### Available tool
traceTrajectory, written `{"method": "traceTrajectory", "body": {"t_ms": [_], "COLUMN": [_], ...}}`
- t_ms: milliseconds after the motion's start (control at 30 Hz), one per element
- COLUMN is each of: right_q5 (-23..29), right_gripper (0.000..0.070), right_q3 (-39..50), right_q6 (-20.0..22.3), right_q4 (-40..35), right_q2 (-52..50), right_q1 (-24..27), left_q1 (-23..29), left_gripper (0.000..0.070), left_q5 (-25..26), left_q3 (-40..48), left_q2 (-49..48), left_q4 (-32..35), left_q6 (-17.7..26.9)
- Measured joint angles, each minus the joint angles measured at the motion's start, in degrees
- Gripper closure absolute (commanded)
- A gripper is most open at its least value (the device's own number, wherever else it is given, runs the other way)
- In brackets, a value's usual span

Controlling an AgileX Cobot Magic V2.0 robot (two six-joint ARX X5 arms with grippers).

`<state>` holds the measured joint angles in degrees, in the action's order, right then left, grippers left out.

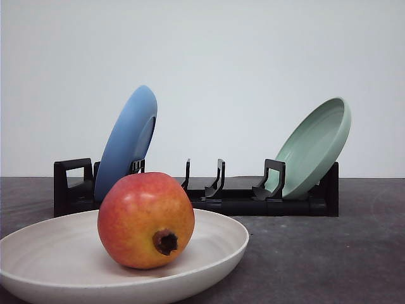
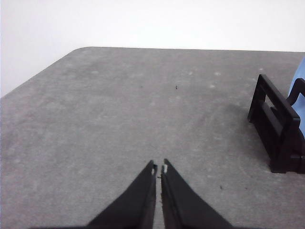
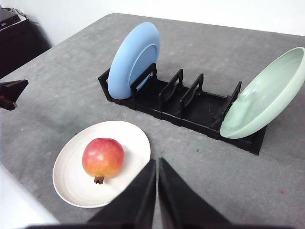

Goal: Place pomegranate in white plate

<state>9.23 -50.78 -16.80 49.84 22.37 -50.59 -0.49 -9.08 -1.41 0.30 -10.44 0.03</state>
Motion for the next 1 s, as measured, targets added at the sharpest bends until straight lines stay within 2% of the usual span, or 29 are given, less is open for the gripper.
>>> {"method": "traceTrajectory", "body": {"t_ms": [1000], "right_q5": [0.0], "right_gripper": [0.0699], "right_q3": [0.0], "right_q6": [0.0], "right_q4": [0.0], "right_q2": [0.0], "right_q1": [0.0], "left_q1": [0.0], "left_gripper": [0.07], "left_q5": [0.02], "left_q3": [0.0], "left_q2": [0.0], "left_q4": [0.02], "left_q6": [0.0]}}
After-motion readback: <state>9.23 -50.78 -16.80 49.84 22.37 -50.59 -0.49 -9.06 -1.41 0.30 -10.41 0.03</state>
